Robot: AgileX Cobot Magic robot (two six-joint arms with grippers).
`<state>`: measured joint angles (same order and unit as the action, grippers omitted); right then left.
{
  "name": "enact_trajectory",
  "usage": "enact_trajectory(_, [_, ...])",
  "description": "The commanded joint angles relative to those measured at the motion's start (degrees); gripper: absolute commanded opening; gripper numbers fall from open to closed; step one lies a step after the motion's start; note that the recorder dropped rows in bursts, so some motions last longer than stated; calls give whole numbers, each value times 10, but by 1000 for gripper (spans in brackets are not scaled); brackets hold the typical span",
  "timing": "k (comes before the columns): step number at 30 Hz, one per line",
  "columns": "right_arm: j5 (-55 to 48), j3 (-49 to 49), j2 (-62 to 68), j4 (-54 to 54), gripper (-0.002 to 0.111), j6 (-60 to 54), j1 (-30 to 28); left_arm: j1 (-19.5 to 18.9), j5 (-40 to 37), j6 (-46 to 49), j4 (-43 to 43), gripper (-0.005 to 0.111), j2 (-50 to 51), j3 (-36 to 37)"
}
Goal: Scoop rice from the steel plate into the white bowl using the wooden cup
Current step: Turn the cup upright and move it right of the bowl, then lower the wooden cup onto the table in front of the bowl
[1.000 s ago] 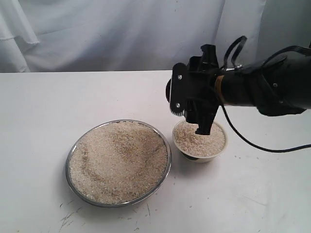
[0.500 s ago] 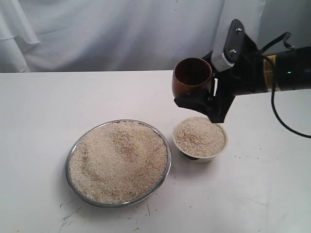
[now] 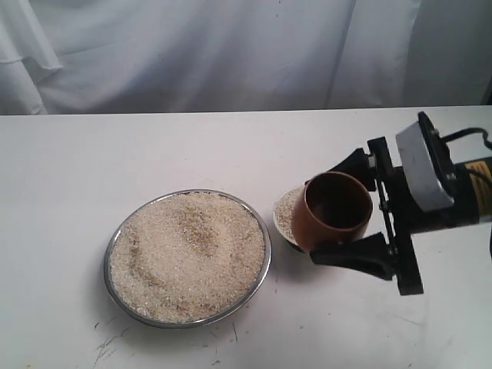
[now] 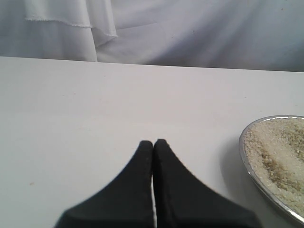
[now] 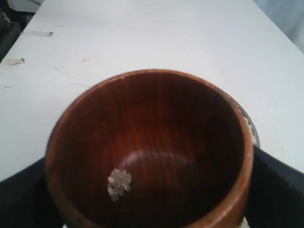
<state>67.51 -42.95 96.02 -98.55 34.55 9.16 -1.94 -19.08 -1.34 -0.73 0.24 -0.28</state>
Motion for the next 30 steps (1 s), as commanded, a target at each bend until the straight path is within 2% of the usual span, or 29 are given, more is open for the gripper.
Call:
enact_trajectory(1, [23,59,-3,80,0,-93,-1,2,8,0,1,0,-2,3])
enact_trajectory(12, [18,79,117,121,0,-108,29,2,8,0,1,0,-2,3])
enact_trajectory(18, [-89,79,136,87,0,-80,79,2,8,0,1,0,-2,3])
enact_trajectory(23, [-39,79,136,78,0,-74,79,2,8,0,1,0,-2,3])
enact_trajectory(30, [-63,79,136,78,0,-115,80,2,8,0,1,0,-2,3])
